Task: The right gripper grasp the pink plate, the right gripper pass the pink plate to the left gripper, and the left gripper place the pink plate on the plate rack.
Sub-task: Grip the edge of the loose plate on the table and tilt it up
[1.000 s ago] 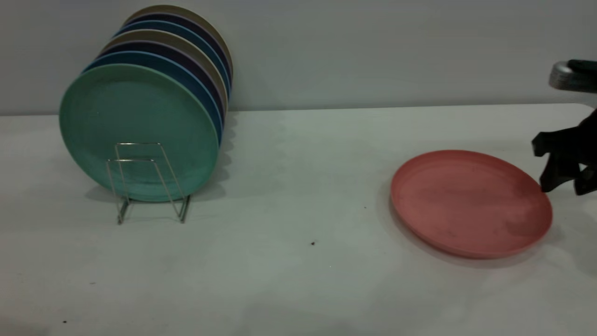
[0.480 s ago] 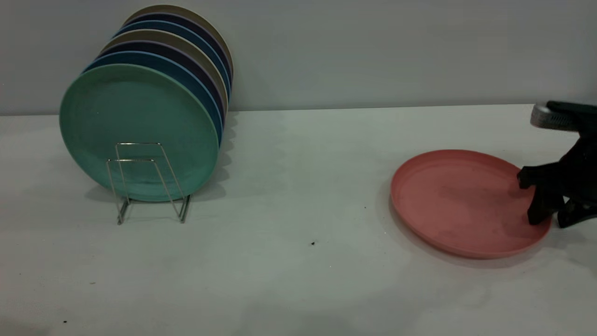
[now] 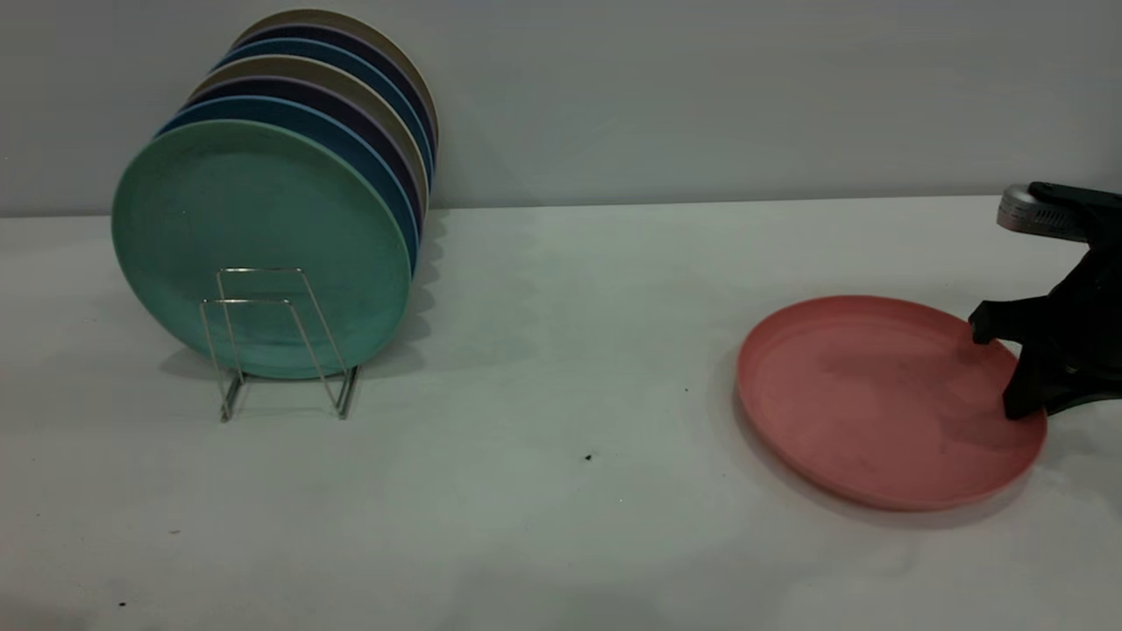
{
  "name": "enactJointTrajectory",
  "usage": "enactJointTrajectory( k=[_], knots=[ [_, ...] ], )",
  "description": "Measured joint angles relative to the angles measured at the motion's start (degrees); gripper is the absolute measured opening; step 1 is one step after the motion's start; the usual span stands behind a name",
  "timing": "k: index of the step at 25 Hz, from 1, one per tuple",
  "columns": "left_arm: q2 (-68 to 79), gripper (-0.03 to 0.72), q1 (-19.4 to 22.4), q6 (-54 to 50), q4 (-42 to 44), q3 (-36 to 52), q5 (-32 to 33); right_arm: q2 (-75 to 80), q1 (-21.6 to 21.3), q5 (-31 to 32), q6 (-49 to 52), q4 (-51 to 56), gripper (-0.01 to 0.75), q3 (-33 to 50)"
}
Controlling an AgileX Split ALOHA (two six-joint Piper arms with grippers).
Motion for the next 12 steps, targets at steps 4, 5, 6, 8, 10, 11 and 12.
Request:
enactJointTrajectory(
  k=[4,5,6,8,10,11,12],
  knots=[
    [0.00,0.468,0.00,0.05,-2.11,0.00,-2.02,-3.67,0.00,4.94,-1.14,-0.44,0.021,0.00],
    [0.00,0.468,0.00,0.11,-2.95,0.00,-2.45,-5.09,0.00,6.20,-1.41,-0.61,0.017,0.00],
    [0.00,0.468,0.00,0.11,-3.56,0.00,-2.75,-6.27,0.00,7.47,-1.63,-0.66,0.014,0.00],
    [0.00,0.468,0.00,0.17,-4.11,0.00,-3.52,-8.80,0.00,9.67,-2.00,-0.67,0.013,0.00],
    [0.00,0.468,0.00,0.23,-4.23,0.00,-3.73,-10.56,0.00,12.19,-2.10,-1.03,0.013,0.00],
    [0.00,0.468,0.00,0.23,-4.23,0.00,-3.73,-11.25,0.00,13.51,-2.10,-1.07,0.013,0.00],
    [0.00,0.468,0.00,0.28,-4.23,0.00,-3.73,-11.76,0.00,14.77,-2.10,-1.01,0.013,0.00]
  ],
)
